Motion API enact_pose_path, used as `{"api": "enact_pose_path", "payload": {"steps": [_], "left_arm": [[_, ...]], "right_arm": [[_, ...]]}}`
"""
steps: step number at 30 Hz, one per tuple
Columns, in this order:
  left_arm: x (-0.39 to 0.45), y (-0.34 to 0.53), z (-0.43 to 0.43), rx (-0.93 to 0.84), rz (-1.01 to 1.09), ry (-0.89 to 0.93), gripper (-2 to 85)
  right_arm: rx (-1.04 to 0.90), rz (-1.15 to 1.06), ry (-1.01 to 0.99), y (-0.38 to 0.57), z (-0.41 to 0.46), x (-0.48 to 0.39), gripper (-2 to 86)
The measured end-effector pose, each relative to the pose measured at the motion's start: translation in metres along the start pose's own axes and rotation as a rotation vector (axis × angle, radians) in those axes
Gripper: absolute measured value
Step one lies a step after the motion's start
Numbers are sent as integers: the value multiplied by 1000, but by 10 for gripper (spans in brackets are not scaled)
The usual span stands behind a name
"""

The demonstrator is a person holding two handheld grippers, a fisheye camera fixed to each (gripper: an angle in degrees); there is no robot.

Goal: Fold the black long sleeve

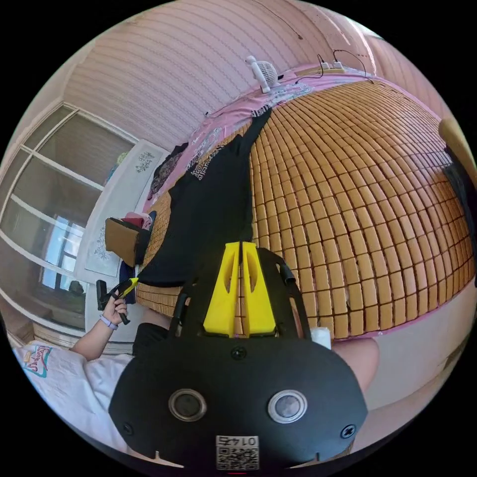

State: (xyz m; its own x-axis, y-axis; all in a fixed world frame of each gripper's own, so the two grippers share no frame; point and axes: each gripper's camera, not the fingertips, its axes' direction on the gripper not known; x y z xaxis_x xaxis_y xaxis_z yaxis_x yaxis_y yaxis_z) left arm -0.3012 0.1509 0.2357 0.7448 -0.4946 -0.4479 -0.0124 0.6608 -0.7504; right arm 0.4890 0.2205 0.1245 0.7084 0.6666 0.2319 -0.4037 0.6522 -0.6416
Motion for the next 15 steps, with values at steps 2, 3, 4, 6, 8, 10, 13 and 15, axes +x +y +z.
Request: {"api": "enact_pose_path", "payload": {"steps": [2, 3, 4, 6, 8, 10, 13, 15], "left_arm": [[-12, -3, 9, -35, -25, -18, -8], [-14, -6, 10, -51, -32, -17, -8], [-18, -12, 11, -78, -43, -24, -8], [-25, -23, 10, -86, -62, -36, -5], [-31, -38, 6, -76, -91, -17, 7], [-29, -48, 3, -53, -78, -30, 18], [-17, -65, 8, -46, -23, -89, 38], [-8, -77, 16, -47, 10, -116, 56]], "right_arm": [[-16, 50, 51, 1, 7, 7, 5], [-26, 59, 69, 0, 10, 8, 8], [-30, 42, 87, -3, 13, 6, 11], [-46, 5, 120, -11, 20, 0, 23], [-67, -32, 144, -23, 31, -10, 43], [-82, -84, 173, -40, 47, -25, 80], [-66, -123, 213, -65, 66, -44, 113], [-101, -140, 229, -81, 80, -51, 118]]}}
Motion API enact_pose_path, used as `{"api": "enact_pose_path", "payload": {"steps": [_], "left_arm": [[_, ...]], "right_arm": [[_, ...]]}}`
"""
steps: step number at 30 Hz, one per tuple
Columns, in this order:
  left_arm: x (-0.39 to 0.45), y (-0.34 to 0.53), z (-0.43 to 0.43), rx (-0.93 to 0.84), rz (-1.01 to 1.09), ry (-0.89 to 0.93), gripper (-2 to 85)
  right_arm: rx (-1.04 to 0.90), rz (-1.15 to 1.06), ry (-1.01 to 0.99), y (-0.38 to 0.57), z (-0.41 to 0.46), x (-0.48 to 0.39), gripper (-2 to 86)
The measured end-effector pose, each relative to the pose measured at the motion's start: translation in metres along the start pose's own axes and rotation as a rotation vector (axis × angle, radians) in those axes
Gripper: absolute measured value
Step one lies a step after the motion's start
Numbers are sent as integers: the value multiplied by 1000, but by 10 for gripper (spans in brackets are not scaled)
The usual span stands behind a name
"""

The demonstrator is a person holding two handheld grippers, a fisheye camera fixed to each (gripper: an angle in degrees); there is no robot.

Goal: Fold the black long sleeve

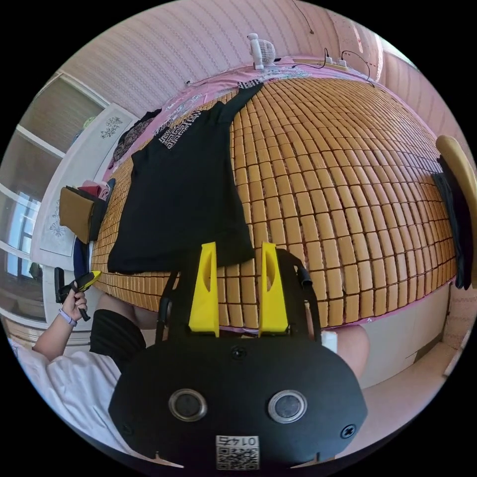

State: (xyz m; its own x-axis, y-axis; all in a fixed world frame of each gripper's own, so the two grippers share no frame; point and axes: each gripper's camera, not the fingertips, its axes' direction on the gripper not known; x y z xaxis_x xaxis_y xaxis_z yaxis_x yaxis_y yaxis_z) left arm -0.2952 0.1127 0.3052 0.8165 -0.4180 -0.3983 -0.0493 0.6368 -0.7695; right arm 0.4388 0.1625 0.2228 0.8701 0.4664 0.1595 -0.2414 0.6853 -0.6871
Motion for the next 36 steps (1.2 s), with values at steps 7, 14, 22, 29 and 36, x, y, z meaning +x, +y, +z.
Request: {"api": "enact_pose_path", "payload": {"steps": [7, 14, 22, 29, 36], "left_arm": [[33, -46, 46, -118, 95, -144, 73], [39, -76, 55, -246, 119, -123, 14], [18, -104, 27, -280, 64, 45, -5], [22, -93, 48, -368, 142, -99, -4], [20, -67, 47, -340, 145, -119, 0]], "right_arm": [[3, -63, 100, -42, -16, -15, -1], [-7, 62, -69, -62, -33, 21, -7], [-137, 297, -333, -82, -23, 83, -2], [-207, 197, -220, -70, -11, 72, -1], [-221, 145, -177, -49, -14, 67, -1]]}}
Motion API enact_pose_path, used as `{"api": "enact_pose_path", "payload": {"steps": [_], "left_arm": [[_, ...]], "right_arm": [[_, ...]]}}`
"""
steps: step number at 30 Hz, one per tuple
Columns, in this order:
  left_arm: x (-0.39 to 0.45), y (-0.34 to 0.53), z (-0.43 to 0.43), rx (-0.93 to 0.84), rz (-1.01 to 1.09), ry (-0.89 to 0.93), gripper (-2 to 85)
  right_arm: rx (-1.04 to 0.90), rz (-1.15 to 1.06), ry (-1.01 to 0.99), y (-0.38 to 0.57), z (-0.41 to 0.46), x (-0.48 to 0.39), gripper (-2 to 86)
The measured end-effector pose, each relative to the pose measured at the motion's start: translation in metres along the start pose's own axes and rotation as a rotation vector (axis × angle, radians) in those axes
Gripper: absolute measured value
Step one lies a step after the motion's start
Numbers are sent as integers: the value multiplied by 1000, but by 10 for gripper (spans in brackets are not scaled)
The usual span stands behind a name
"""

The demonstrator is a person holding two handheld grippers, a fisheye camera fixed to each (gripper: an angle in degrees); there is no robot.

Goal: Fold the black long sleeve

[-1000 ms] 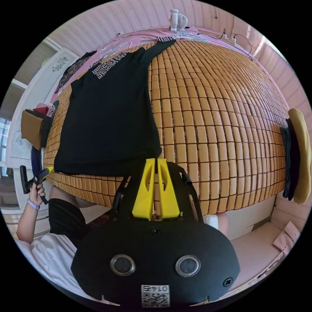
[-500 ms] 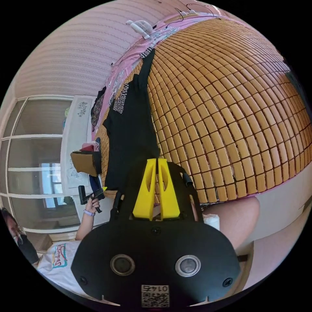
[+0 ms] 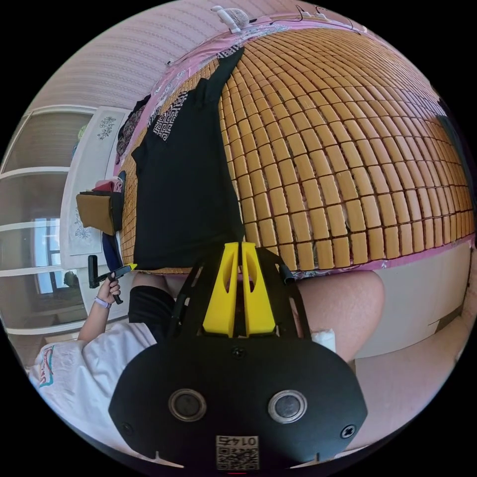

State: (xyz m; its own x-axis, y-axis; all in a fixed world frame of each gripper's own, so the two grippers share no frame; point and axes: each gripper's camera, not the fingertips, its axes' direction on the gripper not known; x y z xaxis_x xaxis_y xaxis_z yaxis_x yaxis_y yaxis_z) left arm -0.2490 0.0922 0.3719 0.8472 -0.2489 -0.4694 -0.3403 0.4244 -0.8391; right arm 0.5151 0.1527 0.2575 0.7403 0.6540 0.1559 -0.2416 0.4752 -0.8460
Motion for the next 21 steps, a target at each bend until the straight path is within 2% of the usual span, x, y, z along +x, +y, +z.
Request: {"api": "enact_pose_path", "payload": {"steps": [15, 21], "left_arm": [[-1, 20, 23, 37, -42, 3, 35], [4, 35, 19, 77, -43, -76, 46]], "right_arm": [[-6, 5, 50, 24, 7, 5, 4], [-19, 28, 72, 36, 3, 12, 9]]}}
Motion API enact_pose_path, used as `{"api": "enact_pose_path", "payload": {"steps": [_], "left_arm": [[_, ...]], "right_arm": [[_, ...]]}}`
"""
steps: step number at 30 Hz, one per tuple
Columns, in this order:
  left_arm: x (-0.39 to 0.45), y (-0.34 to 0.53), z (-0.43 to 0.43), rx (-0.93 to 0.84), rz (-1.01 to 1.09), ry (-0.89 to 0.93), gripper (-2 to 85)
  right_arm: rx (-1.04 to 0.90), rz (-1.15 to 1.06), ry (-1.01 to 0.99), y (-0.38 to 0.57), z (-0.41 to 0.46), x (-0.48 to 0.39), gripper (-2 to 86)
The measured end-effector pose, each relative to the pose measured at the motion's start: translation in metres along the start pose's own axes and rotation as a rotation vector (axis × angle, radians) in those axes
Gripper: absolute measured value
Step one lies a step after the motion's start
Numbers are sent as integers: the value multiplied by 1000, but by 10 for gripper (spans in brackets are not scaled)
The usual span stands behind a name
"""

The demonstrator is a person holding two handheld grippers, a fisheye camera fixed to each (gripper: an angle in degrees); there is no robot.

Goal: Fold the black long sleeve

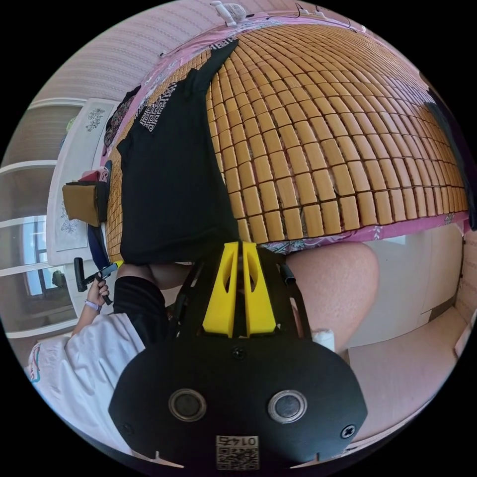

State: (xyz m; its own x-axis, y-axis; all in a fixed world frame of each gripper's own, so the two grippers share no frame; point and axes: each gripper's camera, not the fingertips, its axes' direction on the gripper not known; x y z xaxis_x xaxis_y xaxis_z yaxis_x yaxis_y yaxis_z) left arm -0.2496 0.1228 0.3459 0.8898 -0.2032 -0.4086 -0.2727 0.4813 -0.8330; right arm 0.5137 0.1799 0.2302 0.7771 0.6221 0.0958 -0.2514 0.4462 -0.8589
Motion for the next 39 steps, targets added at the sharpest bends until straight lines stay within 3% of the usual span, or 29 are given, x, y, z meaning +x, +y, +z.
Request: {"api": "enact_pose_path", "payload": {"steps": [9, 18, 28, 32, 36, 39], "left_arm": [[38, -19, -11, 117, 111, -18, 44], [144, -137, 23, 149, 341, 108, 44], [239, -237, 104, 76, 477, 56, 38], [245, -242, 126, 44, 517, 6, -1], [253, -240, 130, 65, 556, -18, -9], [257, -241, 133, 73, 542, -18, -10]], "right_arm": [[188, 22, -27, 4, -27, 13, 35], [431, -113, 55, -106, -66, -23, 66], [380, -144, 114, -264, -37, -62, 84], [340, -127, 135, -286, -17, -57, 78], [317, -139, -78, -278, -12, -38, 27], [343, -226, -66, -252, -24, -33, 7]]}}
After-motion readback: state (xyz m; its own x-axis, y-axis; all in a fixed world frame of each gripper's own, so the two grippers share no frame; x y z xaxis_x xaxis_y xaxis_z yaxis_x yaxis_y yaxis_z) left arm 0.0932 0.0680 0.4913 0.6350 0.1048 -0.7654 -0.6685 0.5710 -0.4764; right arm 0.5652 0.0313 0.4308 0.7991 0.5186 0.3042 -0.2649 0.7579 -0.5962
